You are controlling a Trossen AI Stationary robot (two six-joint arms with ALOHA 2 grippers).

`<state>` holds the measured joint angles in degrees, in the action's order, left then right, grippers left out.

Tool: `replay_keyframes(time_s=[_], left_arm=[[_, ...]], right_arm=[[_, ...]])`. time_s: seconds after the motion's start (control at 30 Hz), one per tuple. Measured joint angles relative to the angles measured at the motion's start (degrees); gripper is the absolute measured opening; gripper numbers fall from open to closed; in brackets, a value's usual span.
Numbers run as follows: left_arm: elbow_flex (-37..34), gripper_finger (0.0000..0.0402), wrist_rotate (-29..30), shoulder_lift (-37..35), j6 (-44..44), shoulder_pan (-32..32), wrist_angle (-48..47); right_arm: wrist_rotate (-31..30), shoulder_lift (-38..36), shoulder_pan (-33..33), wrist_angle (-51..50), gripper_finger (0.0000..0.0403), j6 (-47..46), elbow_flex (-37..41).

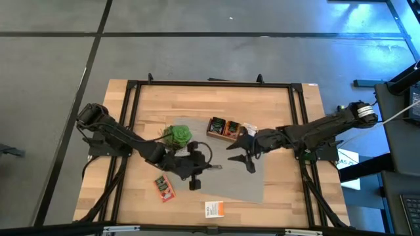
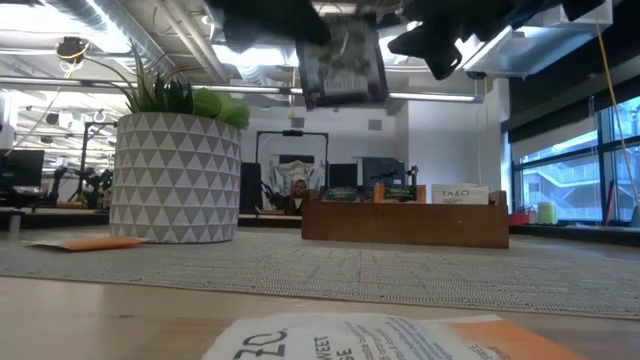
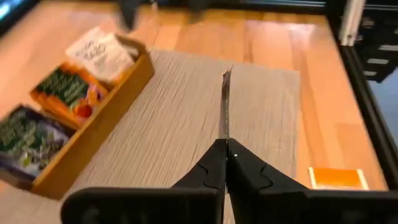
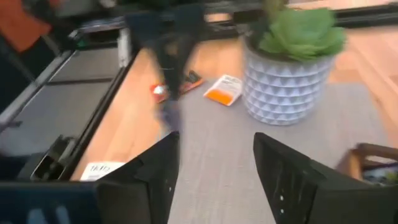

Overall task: Pick & Place Tea
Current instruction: Put the violet tea bag into the left section of the wooden organizer

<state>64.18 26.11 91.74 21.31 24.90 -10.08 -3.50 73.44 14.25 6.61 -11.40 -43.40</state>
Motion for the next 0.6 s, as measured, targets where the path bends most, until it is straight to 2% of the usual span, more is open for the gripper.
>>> replay_keyframes(time_s=[0.23, 0.4, 0.5, 0.6], left_arm=[[0.0, 0.0004, -5.6, 1.7, 2.0, -2.9, -0.5], [0.0, 0.0005, -5.7, 1.8, 2.1, -3.5, -0.4], [0.0, 0.0005, -5.7, 1.8, 2.1, -3.5, -0.3], [0.0, 0.0005, -5.7, 1.8, 2.7, -3.5, -0.4]], right_arm=[[0.2, 5.5, 3.7, 5.3, 0.0205, 2.7, 0.0], [-2.0, 9.8, 4.4, 10.4, 0.02, 5.0, 0.0], [-5.8, 10.7, 4.3, 10.3, 0.0194, 5.5, 0.0], [-6.2, 10.9, 4.3, 10.8, 0.0182, 4.8, 0.0]])
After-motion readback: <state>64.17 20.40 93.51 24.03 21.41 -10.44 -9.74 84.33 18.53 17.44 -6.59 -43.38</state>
